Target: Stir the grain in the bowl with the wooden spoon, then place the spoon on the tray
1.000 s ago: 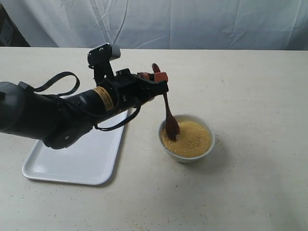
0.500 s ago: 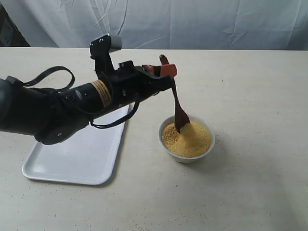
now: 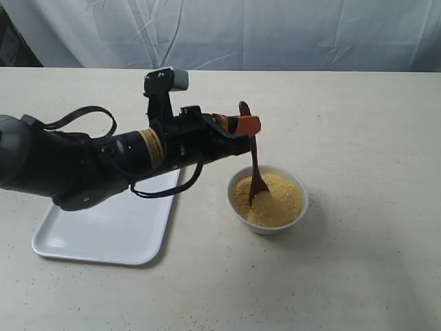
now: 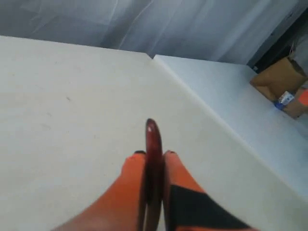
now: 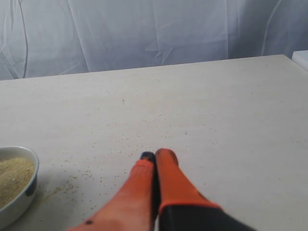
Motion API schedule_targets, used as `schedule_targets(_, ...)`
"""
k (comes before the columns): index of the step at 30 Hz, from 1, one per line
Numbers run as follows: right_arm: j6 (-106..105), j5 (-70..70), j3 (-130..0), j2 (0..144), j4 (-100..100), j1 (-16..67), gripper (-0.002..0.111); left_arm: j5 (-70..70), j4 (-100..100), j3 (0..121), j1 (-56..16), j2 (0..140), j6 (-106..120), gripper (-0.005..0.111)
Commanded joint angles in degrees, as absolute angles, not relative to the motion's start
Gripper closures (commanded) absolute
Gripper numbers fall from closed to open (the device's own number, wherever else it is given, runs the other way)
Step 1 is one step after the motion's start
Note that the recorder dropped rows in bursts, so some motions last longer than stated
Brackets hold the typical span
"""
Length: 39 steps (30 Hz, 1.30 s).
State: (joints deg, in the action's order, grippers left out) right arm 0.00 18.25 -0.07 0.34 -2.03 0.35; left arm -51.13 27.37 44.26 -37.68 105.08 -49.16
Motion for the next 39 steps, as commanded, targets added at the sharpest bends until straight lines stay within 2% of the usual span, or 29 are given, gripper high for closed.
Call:
schedule_targets(1, 0.00, 17.78, 0.00, 0.00, -1.75, 0.00, 0.108, -51.90, 27.25, 44.09, -36.55, 102.18, -44.10, 0.107)
schedule_targets(7, 0.00, 17.78, 0.00, 0.00, -1.75, 0.00, 0.108, -46.74, 26.85, 44.09, -36.66, 106.12, -44.38, 0.107)
schedule_targets(14, 0.00, 17.78, 0.00, 0.00, -1.75, 0.00, 0.108, -54.79, 33.15, 44.09, -36.66, 108.30, -49.54, 0.107)
schedule_targets(21, 0.00, 17.78, 0.00, 0.00, -1.90, 0.00, 0.108, -54.97, 29.88, 44.09, -36.55, 103.77, -44.15, 0.107)
schedule_targets(29, 0.00, 17.78, 0.00, 0.00, -1.90, 0.00, 0.108, -45.93, 28.76, 44.09, -36.55, 104.08, -34.20, 0.107)
schedule_targets(39, 0.00, 17.78, 0.00, 0.00, -1.90, 0.00, 0.108, -49.14, 36.90, 44.09, -36.66, 106.99, -42.64, 0.107)
